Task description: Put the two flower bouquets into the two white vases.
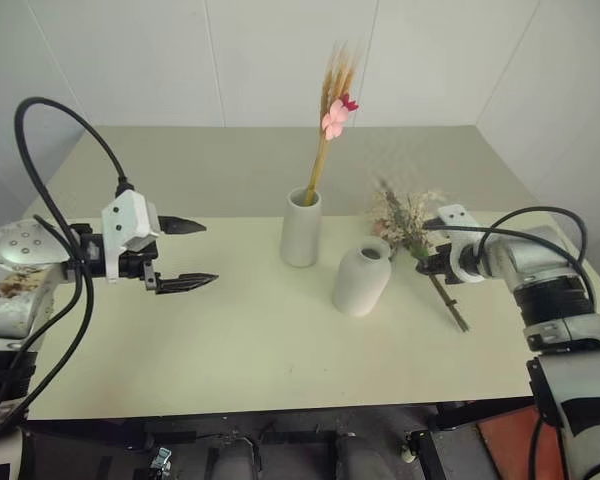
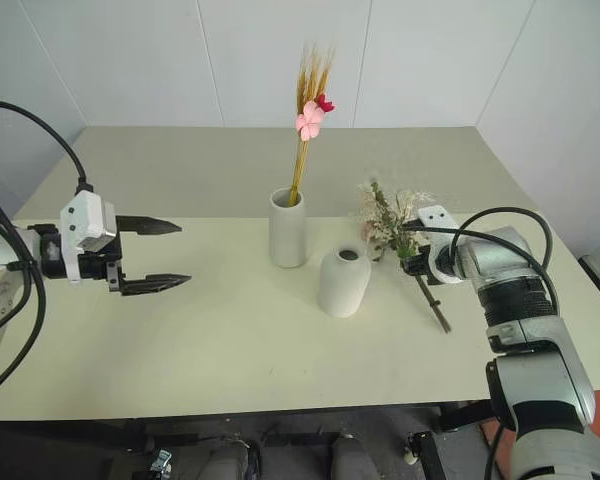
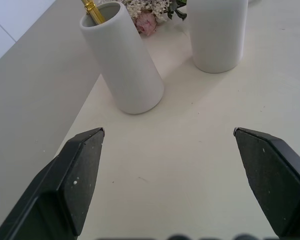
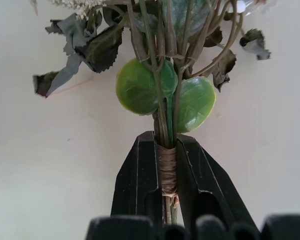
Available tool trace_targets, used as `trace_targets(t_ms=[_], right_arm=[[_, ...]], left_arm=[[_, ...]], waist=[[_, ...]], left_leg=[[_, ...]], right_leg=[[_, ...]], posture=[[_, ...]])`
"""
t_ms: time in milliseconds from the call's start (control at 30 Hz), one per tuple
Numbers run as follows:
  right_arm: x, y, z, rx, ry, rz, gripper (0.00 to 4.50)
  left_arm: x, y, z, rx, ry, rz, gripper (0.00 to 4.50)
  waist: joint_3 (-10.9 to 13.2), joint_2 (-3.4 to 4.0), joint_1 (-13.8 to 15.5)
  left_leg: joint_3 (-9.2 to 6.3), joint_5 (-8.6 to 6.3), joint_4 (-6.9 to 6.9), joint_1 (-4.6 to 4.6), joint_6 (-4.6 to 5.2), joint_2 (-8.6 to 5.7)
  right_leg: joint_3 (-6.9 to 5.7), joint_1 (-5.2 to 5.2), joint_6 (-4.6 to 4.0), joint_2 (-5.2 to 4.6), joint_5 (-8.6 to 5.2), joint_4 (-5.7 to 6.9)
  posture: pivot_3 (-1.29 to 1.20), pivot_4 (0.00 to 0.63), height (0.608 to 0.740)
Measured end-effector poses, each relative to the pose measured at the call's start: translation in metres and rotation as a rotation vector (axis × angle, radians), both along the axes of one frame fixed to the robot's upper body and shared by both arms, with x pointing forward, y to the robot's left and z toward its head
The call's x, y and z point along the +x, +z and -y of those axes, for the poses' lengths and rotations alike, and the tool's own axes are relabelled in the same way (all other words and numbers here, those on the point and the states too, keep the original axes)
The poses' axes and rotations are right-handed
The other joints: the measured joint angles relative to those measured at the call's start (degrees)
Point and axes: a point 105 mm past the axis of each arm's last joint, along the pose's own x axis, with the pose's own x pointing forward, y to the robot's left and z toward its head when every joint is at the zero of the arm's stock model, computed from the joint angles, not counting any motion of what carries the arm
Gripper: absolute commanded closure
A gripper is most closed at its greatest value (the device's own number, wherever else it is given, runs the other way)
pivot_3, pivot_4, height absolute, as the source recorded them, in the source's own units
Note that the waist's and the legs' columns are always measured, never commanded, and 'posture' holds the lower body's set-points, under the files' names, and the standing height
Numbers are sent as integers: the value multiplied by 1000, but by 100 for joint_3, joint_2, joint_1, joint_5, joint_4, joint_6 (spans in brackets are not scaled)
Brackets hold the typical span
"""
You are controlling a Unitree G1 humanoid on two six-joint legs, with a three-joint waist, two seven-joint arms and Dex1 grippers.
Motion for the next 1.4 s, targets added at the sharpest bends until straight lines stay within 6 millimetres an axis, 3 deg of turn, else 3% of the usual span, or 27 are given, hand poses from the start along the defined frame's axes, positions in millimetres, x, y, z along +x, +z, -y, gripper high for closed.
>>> trace_targets(t_ms=[133,233,300,467,567,833,933,1133,1400], right_arm=[[15,60,-1,-64,-68,559,4289],[2,114,-8,73,-144,865,4289],[-18,144,-13,262,-156,1024,4289],[-60,171,-41,556,-60,1186,4289],[-76,185,-55,625,-14,1218,4289],[-94,191,-77,715,79,1170,4289],[-97,181,-87,722,123,1122,4289],[-94,154,-89,711,111,1033,4289],[-90,143,-99,719,117,1003,4289]], left_arm=[[0,1,0,0,0,3,0],[0,1,0,0,0,3,0],[0,1,0,0,0,5,0],[2,6,0,-4,-3,12,0],[4,10,3,-6,-15,21,0],[4,7,5,-8,-29,7,0],[4,7,5,-8,-30,7,0],[4,6,4,-7,-28,3,0],[3,6,1,5,-20,3,0]], waist=[[0,1,-1],[1,1,-7],[0,1,1],[0,1,7],[0,3,4],[-1,3,4],[-1,3,5],[-1,3,5],[-1,3,-4]], left_leg=[[0,0,-3,-4,0,0],[-1,0,-2,-3,-1,3],[-5,0,-2,-1,-1,9],[-2,0,1,4,-1,14],[-2,0,1,5,-1,17],[-2,0,0,6,0,24],[-2,0,0,6,0,25],[-2,0,1,6,0,25],[-3,0,0,6,0,30]], right_leg=[[1,-7,2,1,-1,2],[2,-6,1,4,0,6],[-1,0,0,9,0,4],[-1,2,-3,12,2,10],[-1,3,-6,16,3,8],[-1,3,-10,24,4,7],[0,3,-10,25,4,7],[0,3,-10,25,4,7],[1,2,-11,31,4,6]], posture=[[0,150,740],[0,150,740],[0,150,740],[0,150,740],[0,150,740],[0,150,740],[0,150,740],[0,150,740],[0,150,740]])
